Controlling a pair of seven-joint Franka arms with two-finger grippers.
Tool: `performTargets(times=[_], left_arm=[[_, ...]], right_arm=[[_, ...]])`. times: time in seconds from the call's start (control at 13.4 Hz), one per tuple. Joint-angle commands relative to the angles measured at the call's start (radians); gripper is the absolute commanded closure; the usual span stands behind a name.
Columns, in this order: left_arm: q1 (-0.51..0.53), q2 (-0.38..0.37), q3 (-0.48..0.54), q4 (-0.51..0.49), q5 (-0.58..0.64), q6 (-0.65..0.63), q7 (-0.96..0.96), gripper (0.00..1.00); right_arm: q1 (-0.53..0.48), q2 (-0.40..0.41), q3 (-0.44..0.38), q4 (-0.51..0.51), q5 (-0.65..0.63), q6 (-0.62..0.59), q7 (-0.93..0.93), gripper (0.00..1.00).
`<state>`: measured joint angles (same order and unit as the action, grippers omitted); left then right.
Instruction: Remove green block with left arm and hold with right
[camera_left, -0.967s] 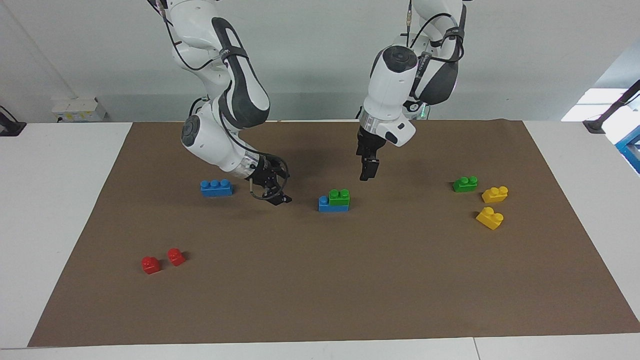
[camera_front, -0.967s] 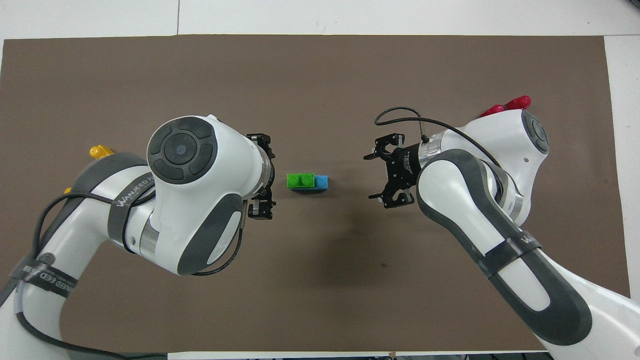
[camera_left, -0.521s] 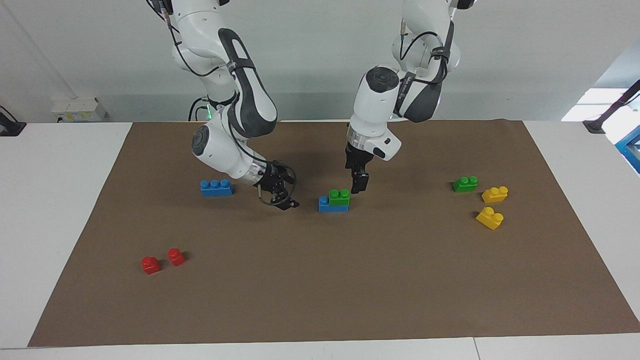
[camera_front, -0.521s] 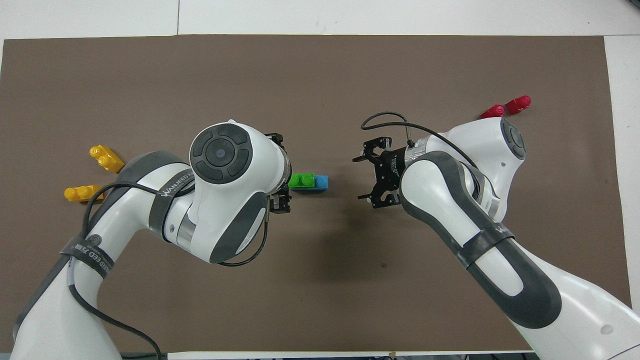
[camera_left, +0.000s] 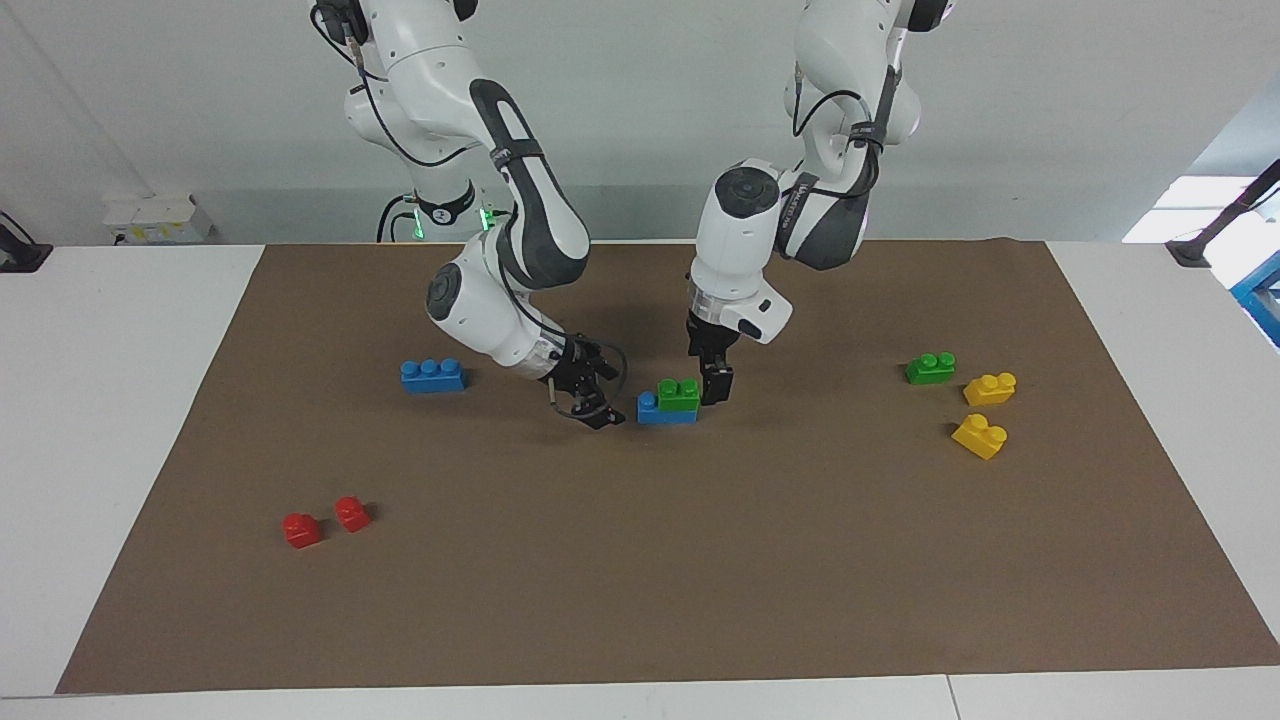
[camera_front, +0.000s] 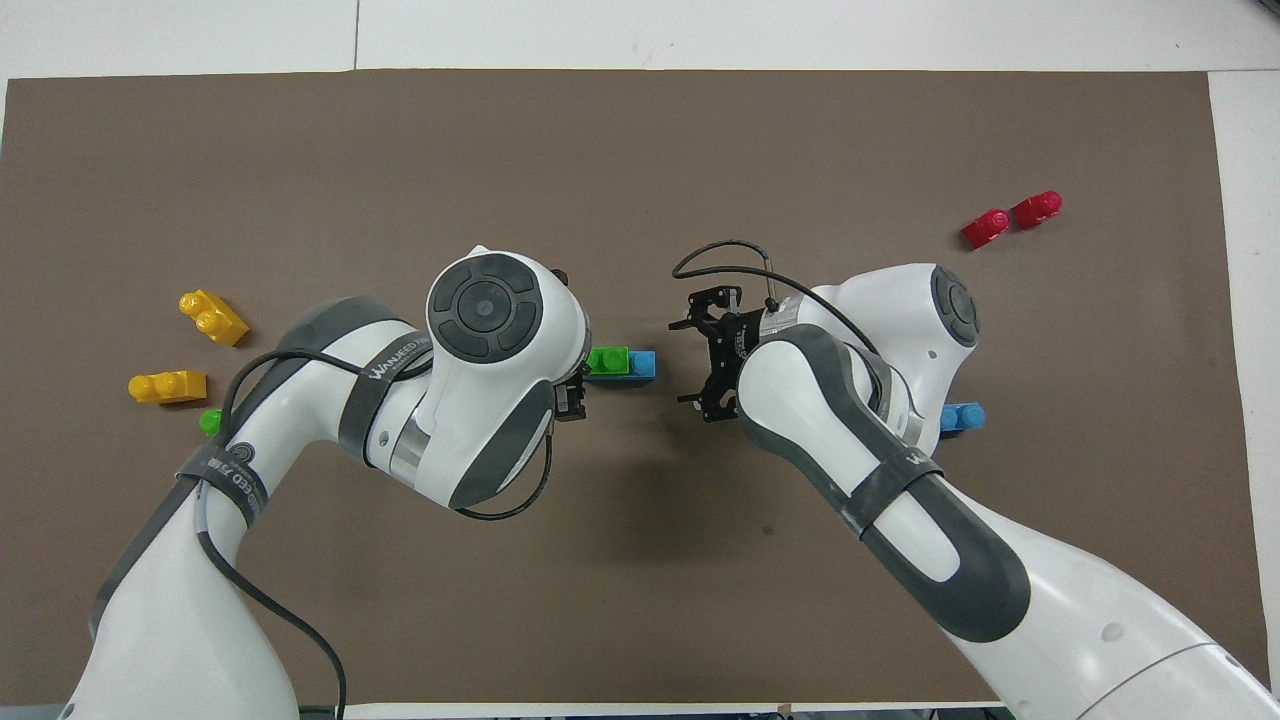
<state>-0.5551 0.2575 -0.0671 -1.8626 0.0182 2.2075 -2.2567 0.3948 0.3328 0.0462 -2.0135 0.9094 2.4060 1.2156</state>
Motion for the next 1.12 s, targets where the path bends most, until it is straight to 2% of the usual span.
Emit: performTargets(times=[0.0, 0.89, 1.04], left_arm=[[-0.028, 0.031, 0.015, -0.001, 0.032, 0.041, -0.052, 0.00], [-0.037, 0.057, 0.015, -0.024, 0.058, 0.077, -0.104, 0.00], [-0.037, 0.057, 0.015, -0.026, 0.060, 0.080, -0.107, 0.00]], right_arm=[[0.021, 0.031, 0.003, 0.013, 0.037, 0.051, -0.030, 0.08], [0.088, 0.091, 0.003, 0.033, 0.074, 0.163, -0.030, 0.08], [0.095, 0.092, 0.003, 0.033, 0.074, 0.185, -0.028, 0.12]])
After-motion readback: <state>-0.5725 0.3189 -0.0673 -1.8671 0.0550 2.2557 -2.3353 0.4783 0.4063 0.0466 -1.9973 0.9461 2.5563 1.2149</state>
